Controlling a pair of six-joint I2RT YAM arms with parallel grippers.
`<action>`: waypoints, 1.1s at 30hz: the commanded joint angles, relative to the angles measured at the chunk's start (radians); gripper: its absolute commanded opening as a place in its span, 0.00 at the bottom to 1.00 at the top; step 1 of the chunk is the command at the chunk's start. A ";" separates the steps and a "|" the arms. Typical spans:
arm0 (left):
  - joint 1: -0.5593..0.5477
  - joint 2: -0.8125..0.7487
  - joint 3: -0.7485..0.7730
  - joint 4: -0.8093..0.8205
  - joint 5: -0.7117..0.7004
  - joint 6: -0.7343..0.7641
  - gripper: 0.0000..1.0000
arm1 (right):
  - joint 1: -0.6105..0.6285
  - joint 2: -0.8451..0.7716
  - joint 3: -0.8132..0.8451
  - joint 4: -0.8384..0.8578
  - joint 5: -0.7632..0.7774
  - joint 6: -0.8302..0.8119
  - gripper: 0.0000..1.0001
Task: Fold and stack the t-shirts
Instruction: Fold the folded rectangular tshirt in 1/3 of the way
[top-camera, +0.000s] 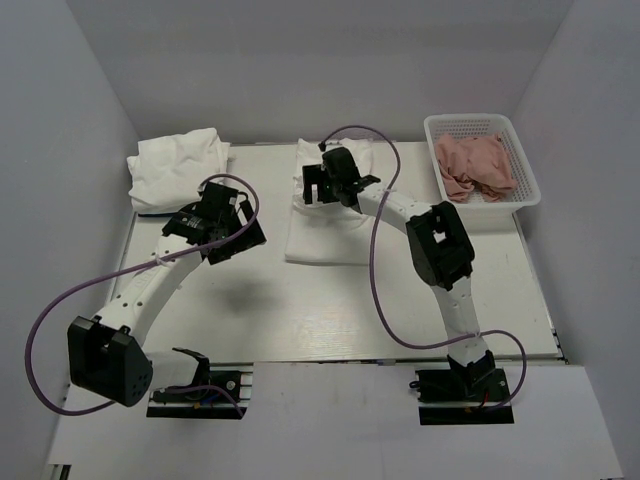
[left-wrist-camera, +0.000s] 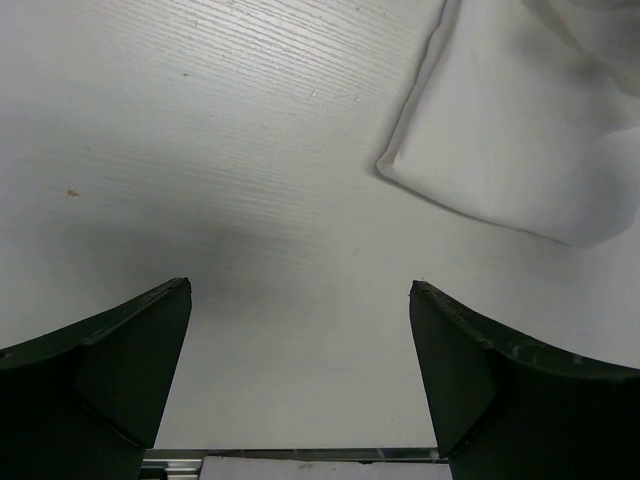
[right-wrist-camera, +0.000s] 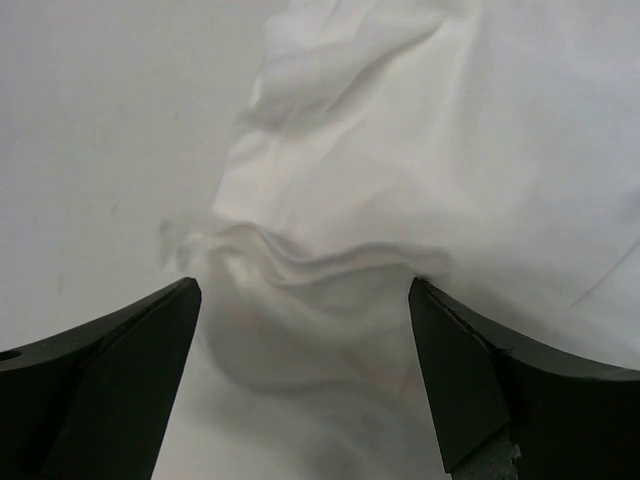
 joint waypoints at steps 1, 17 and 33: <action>0.003 -0.060 0.022 -0.010 -0.017 -0.006 1.00 | -0.060 0.046 0.131 0.059 0.141 0.014 0.90; 0.003 0.078 -0.033 0.213 0.204 0.039 1.00 | -0.062 -0.463 -0.435 0.077 -0.174 -0.032 0.90; -0.007 0.052 -0.078 0.166 0.203 0.048 1.00 | 0.011 -0.115 -0.221 0.118 -0.250 0.008 0.90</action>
